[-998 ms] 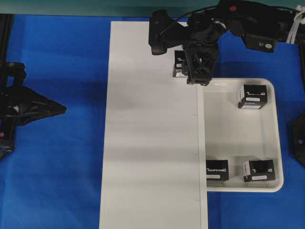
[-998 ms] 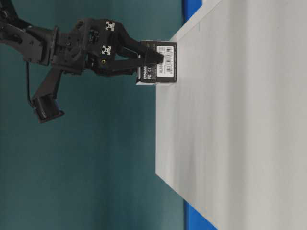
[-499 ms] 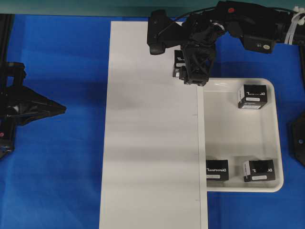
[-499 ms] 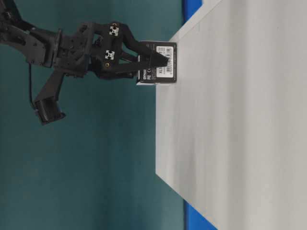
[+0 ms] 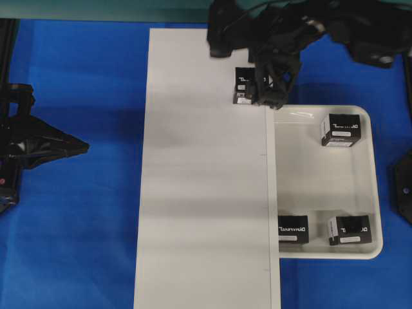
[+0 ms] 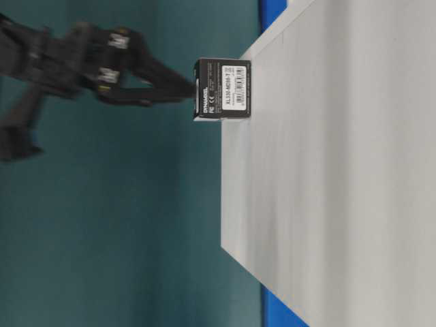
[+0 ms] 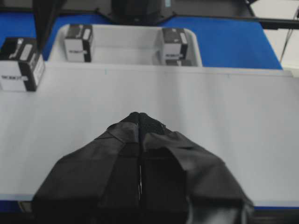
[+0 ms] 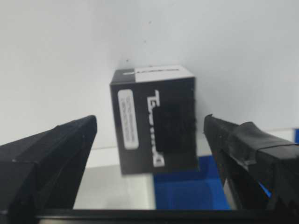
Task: Place the box from the white plastic tray onto the white base.
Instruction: 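Open the right gripper and withdraw it up and right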
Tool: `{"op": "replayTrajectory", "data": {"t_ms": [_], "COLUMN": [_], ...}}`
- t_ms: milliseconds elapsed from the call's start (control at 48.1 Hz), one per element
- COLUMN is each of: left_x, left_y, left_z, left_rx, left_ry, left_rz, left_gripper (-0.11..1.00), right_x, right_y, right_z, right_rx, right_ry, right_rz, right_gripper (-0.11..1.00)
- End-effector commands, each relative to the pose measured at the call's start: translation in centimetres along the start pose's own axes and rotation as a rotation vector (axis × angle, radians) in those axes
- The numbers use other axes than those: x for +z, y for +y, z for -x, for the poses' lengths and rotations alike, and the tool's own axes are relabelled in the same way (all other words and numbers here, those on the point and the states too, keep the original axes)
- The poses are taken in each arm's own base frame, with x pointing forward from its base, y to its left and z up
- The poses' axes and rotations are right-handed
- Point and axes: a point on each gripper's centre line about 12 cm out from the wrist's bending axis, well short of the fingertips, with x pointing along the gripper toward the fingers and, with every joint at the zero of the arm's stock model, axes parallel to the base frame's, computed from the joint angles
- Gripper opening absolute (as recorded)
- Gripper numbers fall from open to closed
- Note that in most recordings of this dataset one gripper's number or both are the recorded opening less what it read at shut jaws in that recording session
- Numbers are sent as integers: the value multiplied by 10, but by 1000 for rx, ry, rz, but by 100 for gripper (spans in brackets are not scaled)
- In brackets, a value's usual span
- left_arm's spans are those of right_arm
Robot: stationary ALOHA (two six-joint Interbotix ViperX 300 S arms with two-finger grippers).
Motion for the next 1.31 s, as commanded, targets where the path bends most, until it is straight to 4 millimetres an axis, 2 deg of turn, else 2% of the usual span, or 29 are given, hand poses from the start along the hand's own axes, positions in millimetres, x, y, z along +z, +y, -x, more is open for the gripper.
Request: {"op": "replayTrajectory", "data": {"t_ms": [0,229,478,707,1019,1289], "left_x": [11,11,13,24,24,25], "left_y": [0,-1,-1,-7,-8,-10], "left_z": [0,0,0,3,1,2], "left_rx": [-1,-4,-4,-37,-40,-52], "left_ry": [-29,-29,-38,-148,-143,-147], "left_rz": [0,-2,0,-4,-3,7], "left_gripper": [-7,-7,-7,-7,-7,-7], "right_x": [6,4,-11,-39,-82,-114], "right_y": [3,7,19,32,53,74], "right_z": [26,66,92,107,130,153], "right_rx": [-21,-59,-83,-107,-101,-83], "right_ry": [-80,-206,-348,-495,-662,-812], "right_rz": [2,-18,-64,-98,-146,-105], "right_gripper": [99,99,99,99,99,99]}}
